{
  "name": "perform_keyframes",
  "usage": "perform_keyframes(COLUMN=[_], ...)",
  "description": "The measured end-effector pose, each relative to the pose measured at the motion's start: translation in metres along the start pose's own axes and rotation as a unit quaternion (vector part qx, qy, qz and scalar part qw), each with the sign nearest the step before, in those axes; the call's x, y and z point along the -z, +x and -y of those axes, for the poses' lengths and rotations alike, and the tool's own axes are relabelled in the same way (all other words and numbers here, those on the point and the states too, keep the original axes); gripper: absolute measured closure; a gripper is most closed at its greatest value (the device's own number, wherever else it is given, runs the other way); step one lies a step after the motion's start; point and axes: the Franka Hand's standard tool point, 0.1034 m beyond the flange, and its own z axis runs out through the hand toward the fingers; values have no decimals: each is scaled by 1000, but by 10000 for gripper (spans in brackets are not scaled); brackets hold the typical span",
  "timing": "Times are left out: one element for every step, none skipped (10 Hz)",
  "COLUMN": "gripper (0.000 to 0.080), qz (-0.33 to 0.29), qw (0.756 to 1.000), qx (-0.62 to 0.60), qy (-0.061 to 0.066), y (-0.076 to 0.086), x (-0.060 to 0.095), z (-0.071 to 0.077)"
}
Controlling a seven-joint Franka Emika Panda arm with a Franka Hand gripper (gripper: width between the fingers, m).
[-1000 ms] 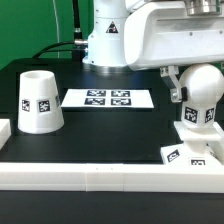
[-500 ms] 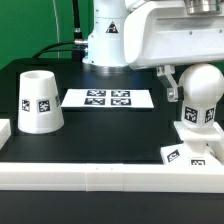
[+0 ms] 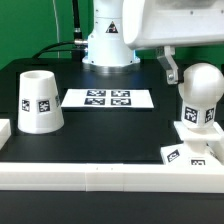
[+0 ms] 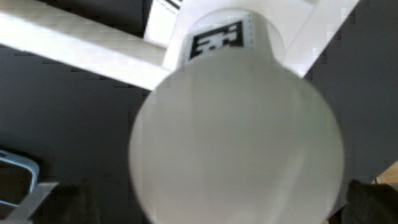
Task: Assemble lamp
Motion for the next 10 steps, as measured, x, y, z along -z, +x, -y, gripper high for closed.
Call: perform_keyframes(gripper=[101, 101, 101, 101, 101, 101, 101, 101, 101, 101], qz=[11, 9, 29, 63, 99, 128, 151, 188, 195, 190], qw=[1000, 1000, 1000, 998, 995, 991, 987, 980, 979, 980], qx=[1, 0, 0, 0, 2, 6, 6, 9, 13, 15], qy=[4, 3, 10, 21, 32, 40, 48, 58, 60, 59], y=[-1, -1, -5, -9, -9, -9, -11, -15, -11, -12], x=[0, 0, -2, -5, -5, -7, -10, -10, -12, -14], z=[2, 1, 4, 7, 9, 10, 11, 13, 11, 7])
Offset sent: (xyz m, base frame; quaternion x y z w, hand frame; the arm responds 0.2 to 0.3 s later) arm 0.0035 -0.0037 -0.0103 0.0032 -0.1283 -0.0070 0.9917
